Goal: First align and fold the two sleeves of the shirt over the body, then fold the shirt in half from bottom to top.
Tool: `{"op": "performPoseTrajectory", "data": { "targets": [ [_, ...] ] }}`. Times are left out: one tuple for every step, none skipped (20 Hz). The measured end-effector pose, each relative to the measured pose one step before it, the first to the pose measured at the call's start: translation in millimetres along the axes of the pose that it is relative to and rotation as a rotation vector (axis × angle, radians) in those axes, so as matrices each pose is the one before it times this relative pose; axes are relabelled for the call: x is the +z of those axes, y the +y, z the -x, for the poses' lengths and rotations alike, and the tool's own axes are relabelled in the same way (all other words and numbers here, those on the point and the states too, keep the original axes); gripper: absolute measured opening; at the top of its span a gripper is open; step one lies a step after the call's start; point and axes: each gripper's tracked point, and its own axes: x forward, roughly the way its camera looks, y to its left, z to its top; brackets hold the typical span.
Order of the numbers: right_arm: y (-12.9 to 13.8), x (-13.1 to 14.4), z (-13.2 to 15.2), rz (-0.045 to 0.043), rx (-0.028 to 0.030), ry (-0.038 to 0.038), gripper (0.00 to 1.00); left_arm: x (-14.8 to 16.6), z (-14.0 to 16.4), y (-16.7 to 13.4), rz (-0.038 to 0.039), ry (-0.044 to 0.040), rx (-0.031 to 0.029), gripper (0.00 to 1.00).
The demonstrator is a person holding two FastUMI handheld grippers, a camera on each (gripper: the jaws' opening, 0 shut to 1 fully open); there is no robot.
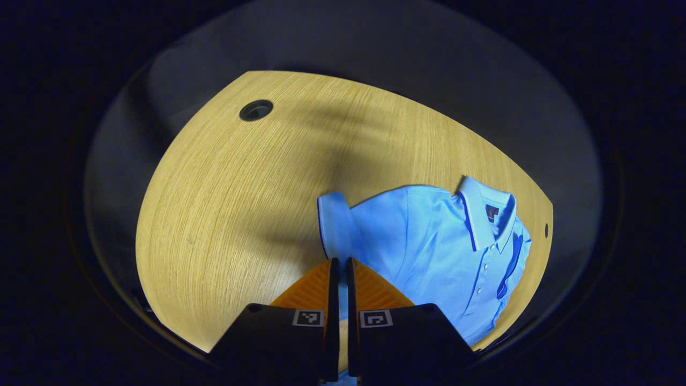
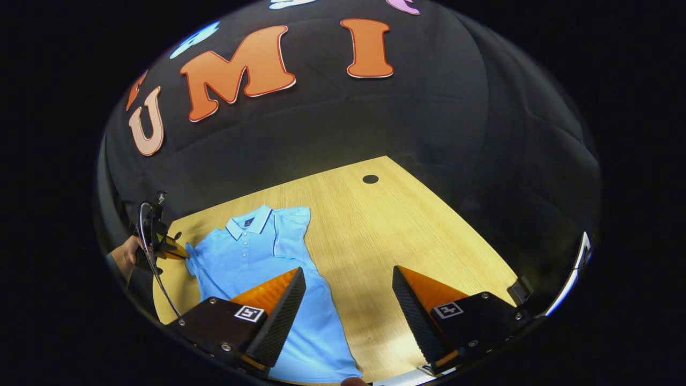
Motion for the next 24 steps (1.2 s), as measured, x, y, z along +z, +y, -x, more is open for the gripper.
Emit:
{"op": "performPoseTrajectory", "data": {
  "targets": [
    [-0.59,0.27,-0.06,0.00316,0.00053,0.00080,0.99,3.97,3.61,-7.92,-0.02967,-0.01249,-0.00490,0.11],
    [0.12,0.52,-1.38,0.00487,0.00217,0.00147,0.98,2.59,3.15,-9.22,-0.03229,-0.01298,-0.00682,0.11],
    [-0.91,0.39,-0.09,0.00523,0.00125,0.00223,0.98,3.84,2.57,-10.17,-0.03266,-0.01016,-0.00812,0.11],
    [-1.43,0.58,-0.82,0.00362,-0.00117,0.00451,0.98,1.99,3.08,-9.47,-0.03583,-0.00668,-0.00656,0.11],
    [0.87,-0.57,-0.02,0.00011,0.01153,0.00969,0.98,1.74,1.19,-9.42,-0.03548,-0.00397,0.00099,0.11],
    [0.45,0.67,-1.03,-0.00297,0.00567,0.00758,0.98,1.65,-1.66,-12.08,-0.03626,-0.00606,-0.00383,0.11],
    [-0.85,0.36,-0.83,-0.00043,0.00464,0.00114,0.99,3.24,-0.24,-9.63,-0.03291,-0.00556,-0.00138,0.11],
    [0.09,1.35,-1.41,0.00224,0.00083,0.00136,0.99,1.09,0.37,-10.19,-0.02992,-0.00190,-0.00367,0.11],
    [-1.20,-0.05,-1.29,0.00357,0.00136,0.00209,0.99,2.31,0.81,-8.90,-0.02640,-0.00138,-0.00707,0.11],
    [0.13,0.56,-1.18,0.00343,0.00195,0.00204,0.99,0.91,-0.66,-9.21,-0.02569,0.00166,-0.00913,0.11],
    [-1.31,0.45,0.13,0.00377,-0.00234,0.00226,0.99,0.54,-1.03,-9.27,-0.02609,0.00885,-0.01175,0.11],
    [0.47,1.21,-0.63,0.00181,0.00192,0.00047,0.99,-0.76,-2.16,-9.47,-0.02568,0.00648,-0.01086,0.11],
    [-0.15,0.22,-0.06,0.00042,-0.00233,0.00057,0.99,0.21,-1.32,-10.00,-0.02745,0.00825,-0.02200,0.11],
    [0.62,0.03,0.10,-0.00031,-0.00178,0.00102,0.98,-0.43,0.92,-11.90,-0.02292,-0.00182,-0.03866,0.14],
    [0.34,-0.23,0.29,-0.00142,-0.00459,0.00038,0.98,-0.04,0.72,-14.38,-0.01420,0.00321,-0.05225,0.19],
    [1.36,-0.11,0.83,-0.00237,-0.00581,-0.00167,0.98,0.74,3.06,-12.32,-0.01132,0.00066,-0.05273,0.20],
    [2.82,0.10,2.48,-0.00419,-0.00153,-0.00502,0.98,-1.88,1.06,-9.44,-0.01330,-0.00332,-0.03549,0.26],
    [2.74,0.68,2.62,-0.00357,-0.00328,-0.00531,0.99,-1.13,0.02,-1.44,-0.01799,-0.00695,-0.00775,0.37],
    [3.57,-0.96,2.78,-0.00137,0.00001,-0.00454,0.98,-4.87,3.65,-1.27,-0.01569,-0.00523,-0.00831,0.52],
    [3.79,-1.68,2.06,0.00259,-0.00503,-0.00176,0.98,-4.42,4.24,3.00,-0.02036,-0.00134,0.01025,0.65],
    [2.47,-1.80,1.54,0.00317,-0.00345,-0.00314,0.98,-4.10,4.36,4.92,-0.02320,-0.00239,0.01969,0.77],
    [2.55,0.54,1.07,0.00122,-0.00087,-0.00207,0.98,-5.77,4.80,3.98,-0.02078,-0.00366,0.02031,0.90],
    [3.45,-1.87,2.16,0.00090,0.00116,-0.00121,0.98,-3.78,5.48,5.84,-0.01840,-0.00924,0.02760,0.92],
    [4.55,-1.21,1.89,0.00277,0.00477,-0.00347,0.98,-5.17,6.99,2.64,-0.00882,-0.00966,0.01354,0.99]
  ]
}}
